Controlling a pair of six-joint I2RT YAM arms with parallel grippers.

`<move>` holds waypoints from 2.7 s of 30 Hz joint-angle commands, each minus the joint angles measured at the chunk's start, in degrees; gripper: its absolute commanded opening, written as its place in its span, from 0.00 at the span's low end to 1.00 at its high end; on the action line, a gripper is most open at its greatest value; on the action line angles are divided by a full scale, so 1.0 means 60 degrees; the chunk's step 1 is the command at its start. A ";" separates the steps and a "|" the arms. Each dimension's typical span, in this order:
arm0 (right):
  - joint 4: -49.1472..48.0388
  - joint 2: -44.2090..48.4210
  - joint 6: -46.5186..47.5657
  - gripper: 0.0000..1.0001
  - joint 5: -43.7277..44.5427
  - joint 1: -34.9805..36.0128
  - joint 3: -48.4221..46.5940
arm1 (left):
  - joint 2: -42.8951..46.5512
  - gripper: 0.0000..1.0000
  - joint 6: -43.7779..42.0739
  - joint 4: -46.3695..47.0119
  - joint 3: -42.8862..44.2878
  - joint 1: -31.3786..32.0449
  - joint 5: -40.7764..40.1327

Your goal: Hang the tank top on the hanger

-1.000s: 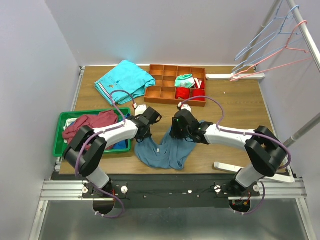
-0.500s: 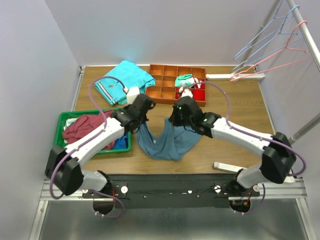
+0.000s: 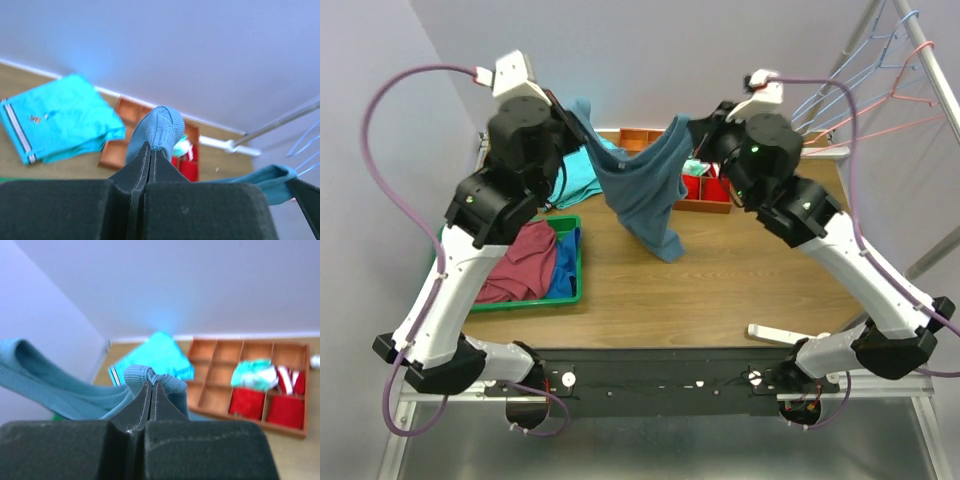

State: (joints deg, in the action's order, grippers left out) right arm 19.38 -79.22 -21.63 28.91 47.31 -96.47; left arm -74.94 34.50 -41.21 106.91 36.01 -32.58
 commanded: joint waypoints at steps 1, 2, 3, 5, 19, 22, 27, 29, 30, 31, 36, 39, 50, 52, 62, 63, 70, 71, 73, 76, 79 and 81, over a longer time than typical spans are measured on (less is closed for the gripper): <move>0.0506 -0.0185 0.0953 0.01 0.1232 0.0055 -0.1572 | -0.0708 0.00 -0.0784 -0.0718 0.2041 -0.0010 -0.0080; 0.0578 -0.0113 0.0939 0.01 0.1232 0.0055 -0.1675 | -0.0752 0.00 -0.0784 -0.0748 0.2073 -0.0010 0.0023; 0.0608 -0.0054 0.0953 0.01 0.1174 0.0069 -0.1633 | -0.0738 0.00 -0.0799 -0.0763 0.2001 -0.0010 0.0068; 0.0768 0.0121 0.0866 0.01 0.1217 0.0069 -0.1385 | -0.0622 0.00 -0.0814 -0.0691 0.1374 -0.0010 0.0068; 0.0713 0.3212 -0.3322 0.24 -0.0860 0.0055 0.6976 | 0.1049 0.15 0.0372 0.2163 -0.6815 -0.0010 0.3143; 0.0330 0.3257 -0.3763 0.58 -0.1360 0.0055 0.8122 | 0.1092 0.45 0.0300 0.2546 -0.7549 0.0004 0.3816; 0.0974 0.3373 -0.4041 0.88 -0.1623 0.0055 0.8649 | 0.1167 0.70 -0.0357 0.2373 -0.7098 0.0106 0.4126; 0.1062 0.3462 -0.4202 0.94 -0.1654 0.0069 0.8942 | 0.1079 0.72 -0.0505 0.2124 -0.6645 0.0311 0.4126; 0.1063 0.3477 -0.4493 0.94 -0.1654 0.0055 0.9321 | 0.1006 0.73 -0.0637 0.2064 -0.6497 0.0471 0.4010; 0.1063 0.3535 -0.4641 0.96 -0.1610 0.0069 0.9513 | 0.0976 0.73 -0.0768 0.2035 -0.6365 0.0923 0.3907; 0.0185 0.3594 -0.4891 0.95 -0.1624 0.0069 1.0612 | 0.0392 0.73 -0.1281 0.1888 -0.4887 0.1995 0.3351; -0.0152 0.3828 -0.5066 0.93 -0.1508 0.0055 1.1169 | -0.0397 0.73 -0.2041 0.1567 -0.3190 0.2786 0.2532; -0.0667 0.4751 -0.5316 0.92 -0.0556 0.0069 1.1815 | -0.3958 0.61 -0.5089 0.3688 0.1571 0.3110 0.6070; -0.0607 0.4824 -0.5346 0.92 -0.0337 0.0069 1.1786 | -0.4968 0.59 -0.5602 0.3676 0.2260 0.3095 0.6351; -0.0066 0.5512 -0.5492 0.92 0.0236 0.0055 1.1815 | -0.7754 0.51 -0.5882 0.4068 0.5194 0.2978 0.8199; -0.0065 0.5556 -0.5492 0.92 0.0265 0.0055 1.1829 | -0.7885 0.51 -0.5882 0.4158 0.5223 0.2963 0.8140; 0.0110 0.5630 -0.5404 0.92 0.0441 0.0055 1.1917 | -0.8457 0.45 -0.5794 0.4378 0.5677 0.2890 0.8359; 0.0096 0.5630 -0.5419 0.92 0.0456 0.0069 1.1932 | -0.8487 0.45 -0.5794 0.4436 0.5677 0.2890 0.8374; 0.0052 0.5616 -0.5404 0.92 0.0470 0.0055 1.1961 | -0.8575 0.44 -0.5794 0.4524 0.5677 0.2890 0.8287; -0.0007 0.5586 -0.5331 0.92 0.0397 0.0069 1.1903 | -0.8706 0.42 -0.5794 0.4700 0.5692 0.2890 0.8140; 0.0008 0.5528 -0.5243 0.92 0.0426 0.0055 1.1815 | -0.8838 0.42 -0.5794 0.4934 0.5779 0.2890 0.8052; 0.0081 0.5498 -0.5214 0.92 0.0470 0.0069 1.1756 | -0.8897 0.40 -0.5794 0.4993 0.5911 0.2890 0.7993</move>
State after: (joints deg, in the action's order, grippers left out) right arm 18.35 -46.11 -53.34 28.93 47.31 -25.43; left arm -125.58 0.19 -15.49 139.94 52.88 14.94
